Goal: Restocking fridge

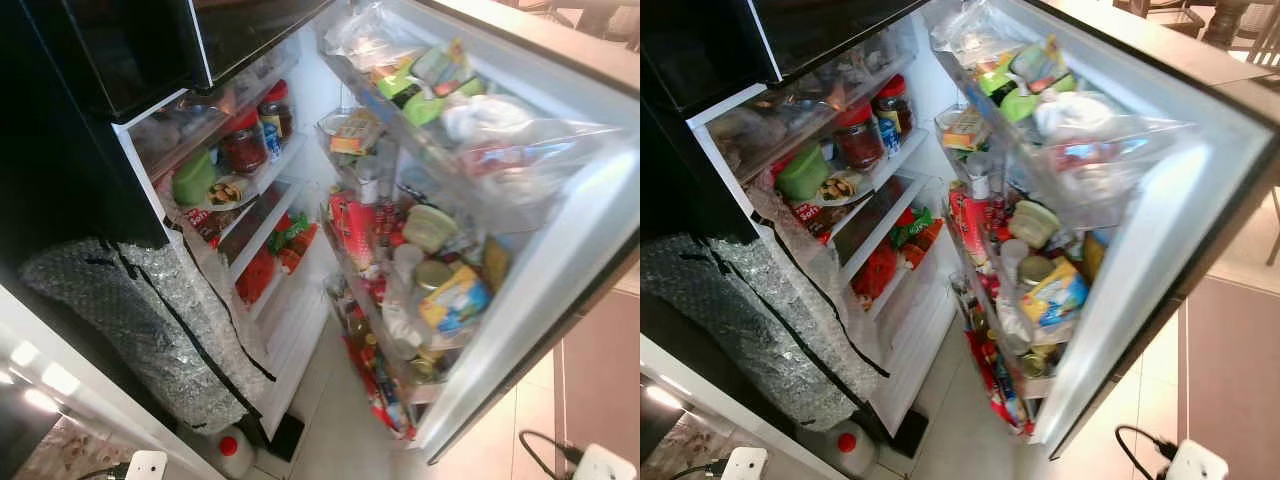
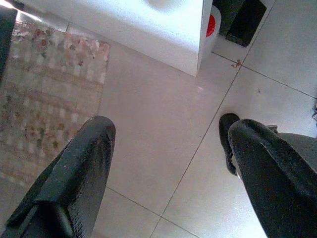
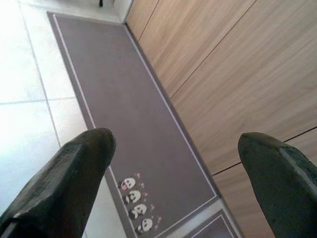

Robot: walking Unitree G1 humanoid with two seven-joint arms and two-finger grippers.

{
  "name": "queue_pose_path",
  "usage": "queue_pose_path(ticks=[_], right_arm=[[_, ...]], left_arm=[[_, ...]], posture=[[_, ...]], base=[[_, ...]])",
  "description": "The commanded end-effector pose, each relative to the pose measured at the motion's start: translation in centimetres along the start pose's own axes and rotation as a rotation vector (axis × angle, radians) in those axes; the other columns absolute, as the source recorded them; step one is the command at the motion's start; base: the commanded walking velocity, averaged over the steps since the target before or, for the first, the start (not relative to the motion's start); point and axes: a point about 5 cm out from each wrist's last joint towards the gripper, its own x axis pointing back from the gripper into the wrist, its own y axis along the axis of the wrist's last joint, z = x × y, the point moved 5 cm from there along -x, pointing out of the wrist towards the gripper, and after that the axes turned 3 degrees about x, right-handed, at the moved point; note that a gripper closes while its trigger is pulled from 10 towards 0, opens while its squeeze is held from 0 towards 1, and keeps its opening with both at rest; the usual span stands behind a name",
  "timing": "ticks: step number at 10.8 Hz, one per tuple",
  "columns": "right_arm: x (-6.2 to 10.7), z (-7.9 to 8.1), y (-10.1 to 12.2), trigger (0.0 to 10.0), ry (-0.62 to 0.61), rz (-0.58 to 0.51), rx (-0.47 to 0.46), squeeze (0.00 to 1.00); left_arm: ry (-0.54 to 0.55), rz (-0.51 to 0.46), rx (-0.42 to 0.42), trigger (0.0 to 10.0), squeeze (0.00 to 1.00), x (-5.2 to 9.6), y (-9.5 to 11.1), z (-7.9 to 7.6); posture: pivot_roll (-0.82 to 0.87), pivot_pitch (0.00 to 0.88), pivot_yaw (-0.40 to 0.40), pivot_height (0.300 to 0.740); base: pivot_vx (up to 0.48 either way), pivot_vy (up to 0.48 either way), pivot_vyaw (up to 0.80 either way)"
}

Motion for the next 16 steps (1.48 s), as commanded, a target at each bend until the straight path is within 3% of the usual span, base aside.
queue_pose_path(ticks=[1, 6, 10, 12, 14, 15, 16], right_arm=[[-0.3, -0.5, 0.5, 10.0, -0.025, -0.02, -0.006, 0.0], [-2.1, -3.3, 1.3, 10.0, -0.119, -0.03, -0.043, 0.0], [-3.3, -2.8, 4.1, 10.0, -0.046, -0.097, -0.151, 0.0], [-4.2, -2.2, 6.8, 10.0, 0.048, -0.169, -0.224, 0.0], [-5.0, -3.0, 7.7, 10.0, 0.048, -0.184, -0.23, 0.0], [-4.7, -0.1, 8.9, 10.0, 0.294, -0.194, -0.294, 0.0], [-4.2, 1.2, 9.7, 10.0, 0.405, -0.219, -0.308, 0.0]], left_arm=[[0.019, 0.013, -0.022, 10.0, 0.0, 0.1, -0.3, 0.7], [0.02, 0.014, -0.015, 10.0, 0.0, 0.1, -0.3, 0.6], [0.015, 0.014, -0.013, 10.0, 0.0, 0.1, -0.3, 0.5], [0.017, 0.014, -0.01, 10.0, 0.0, 0.1, -0.3, 0.5], [0.016, 0.015, -0.011, 10.0, 0.0, 0.1, -0.3, 0.5], [0.015, 0.014, -0.009, 10.0, 0.0, 0.1, -0.3, 0.5], [0.013, 0.014, -0.011, 10.0, 0.0, 0.1, -0.3, 0.5]], posture=[[-0.02, 0.0, 0.061, 0.74], [-0.02, 0.0, 0.057, 0.74], [-0.02, 0.0, 0.055, 0.74], [-0.03, 0.0, 0.054, 0.74], [-0.03, 0.0, 0.052, 0.74], [-0.03, 0.0, 0.053, 0.74], [-0.03, 0.0, 0.054, 0.74]], base=[[0.0, 0.0, 0.0], [0.0, 0.0, 0.0], [0.0, 0.0, 0.0], [0.0, 0.0, 0.0], [0.0, 0.0, 0.0], [0.0, 0.0, 0.0], [0.0, 0.0, 0.0]])
